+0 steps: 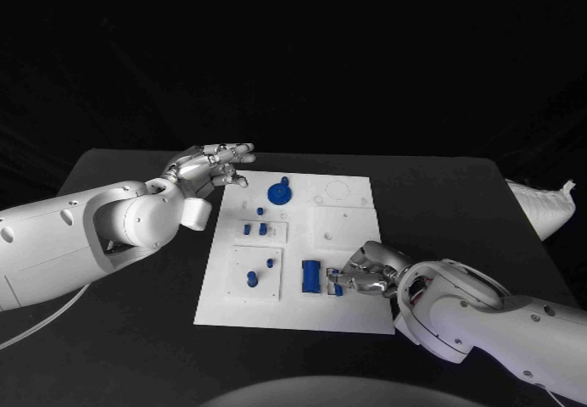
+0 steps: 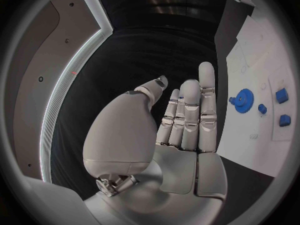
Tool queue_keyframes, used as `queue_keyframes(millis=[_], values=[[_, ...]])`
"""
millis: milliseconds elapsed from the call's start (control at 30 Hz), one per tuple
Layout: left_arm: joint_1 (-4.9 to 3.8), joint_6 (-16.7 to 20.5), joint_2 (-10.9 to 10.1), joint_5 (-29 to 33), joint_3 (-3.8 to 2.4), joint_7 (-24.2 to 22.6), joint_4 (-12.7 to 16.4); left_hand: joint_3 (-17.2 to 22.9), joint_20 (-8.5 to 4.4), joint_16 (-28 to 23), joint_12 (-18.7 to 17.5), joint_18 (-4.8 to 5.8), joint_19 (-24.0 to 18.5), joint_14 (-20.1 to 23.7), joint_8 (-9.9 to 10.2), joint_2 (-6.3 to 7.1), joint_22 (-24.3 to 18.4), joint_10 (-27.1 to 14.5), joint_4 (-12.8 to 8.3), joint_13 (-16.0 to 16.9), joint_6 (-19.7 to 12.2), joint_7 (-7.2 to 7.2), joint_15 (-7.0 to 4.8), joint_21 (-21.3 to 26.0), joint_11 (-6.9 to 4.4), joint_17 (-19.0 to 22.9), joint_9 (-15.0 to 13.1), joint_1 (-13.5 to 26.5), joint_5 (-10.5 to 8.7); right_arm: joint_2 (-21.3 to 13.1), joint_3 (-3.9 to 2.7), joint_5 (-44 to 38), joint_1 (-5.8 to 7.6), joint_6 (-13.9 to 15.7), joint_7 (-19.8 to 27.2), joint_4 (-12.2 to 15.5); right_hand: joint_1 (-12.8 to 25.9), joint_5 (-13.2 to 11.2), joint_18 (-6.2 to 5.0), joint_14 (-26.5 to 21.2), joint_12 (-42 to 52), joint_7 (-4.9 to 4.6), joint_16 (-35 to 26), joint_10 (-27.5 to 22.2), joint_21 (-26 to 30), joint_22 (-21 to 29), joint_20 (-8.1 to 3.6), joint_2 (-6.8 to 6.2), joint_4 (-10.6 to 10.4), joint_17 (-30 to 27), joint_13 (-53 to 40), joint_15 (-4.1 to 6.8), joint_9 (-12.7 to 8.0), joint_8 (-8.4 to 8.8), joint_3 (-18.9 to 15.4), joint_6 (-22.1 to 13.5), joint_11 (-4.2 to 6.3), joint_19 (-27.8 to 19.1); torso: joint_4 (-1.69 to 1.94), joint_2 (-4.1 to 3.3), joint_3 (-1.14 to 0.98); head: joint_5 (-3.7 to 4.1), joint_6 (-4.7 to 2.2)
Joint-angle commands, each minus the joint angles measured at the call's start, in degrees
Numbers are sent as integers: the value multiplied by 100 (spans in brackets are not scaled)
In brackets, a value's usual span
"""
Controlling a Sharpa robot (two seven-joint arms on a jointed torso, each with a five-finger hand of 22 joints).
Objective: Assemble the parts on the task board
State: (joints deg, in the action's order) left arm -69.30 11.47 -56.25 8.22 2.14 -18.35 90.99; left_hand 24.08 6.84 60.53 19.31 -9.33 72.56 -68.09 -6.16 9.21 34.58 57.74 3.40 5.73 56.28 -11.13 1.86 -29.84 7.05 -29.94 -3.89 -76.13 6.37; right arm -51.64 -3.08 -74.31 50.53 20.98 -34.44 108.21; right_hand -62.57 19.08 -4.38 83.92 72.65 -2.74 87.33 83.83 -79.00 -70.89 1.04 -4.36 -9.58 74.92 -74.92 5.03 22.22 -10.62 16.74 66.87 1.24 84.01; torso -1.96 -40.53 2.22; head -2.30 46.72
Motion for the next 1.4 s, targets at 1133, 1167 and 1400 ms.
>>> queue_keyframes(millis=[1133,1167,1400], values=[[-2,-144,3,-36,-3,1,30,-28,36,-35,27,-106,-20,39,-34,-41,-7,-44,7,8,-44,-17,-6,29,-8,15,-2,22,28,77,1,-215,-1,-37,-22,0,72,-120,92,550,592,134,82,264,-113,-182,-129,389,-205,1221,-843,128,214,-317,-303,175,150,109,4,-3,-1,-18,10],[-3,-145,3,-36,-3,3,31,-28,36,-35,27,-106,-20,39,-34,-41,-7,-44,7,8,-44,-17,-6,29,-8,15,-2,22,28,79,1,-215,0,-32,-20,-7,104,-161,93,549,584,133,81,262,-114,-185,-131,367,-238,1219,-842,129,225,-329,-358,165,149,110,3,-3,-2,-17,10],[-3,-150,3,-47,-3,8,34,-28,36,-35,27,-106,-20,39,-34,-41,-7,-44,7,8,-44,-17,-6,29,-8,15,-2,22,28,86,1,-219,9,-44,-20,-27,217,-382,92,548,564,134,78,259,-109,-183,-135,283,-386,1216,-846,129,268,-382,-645,133,149,108,0,1,-2,-22,18]])
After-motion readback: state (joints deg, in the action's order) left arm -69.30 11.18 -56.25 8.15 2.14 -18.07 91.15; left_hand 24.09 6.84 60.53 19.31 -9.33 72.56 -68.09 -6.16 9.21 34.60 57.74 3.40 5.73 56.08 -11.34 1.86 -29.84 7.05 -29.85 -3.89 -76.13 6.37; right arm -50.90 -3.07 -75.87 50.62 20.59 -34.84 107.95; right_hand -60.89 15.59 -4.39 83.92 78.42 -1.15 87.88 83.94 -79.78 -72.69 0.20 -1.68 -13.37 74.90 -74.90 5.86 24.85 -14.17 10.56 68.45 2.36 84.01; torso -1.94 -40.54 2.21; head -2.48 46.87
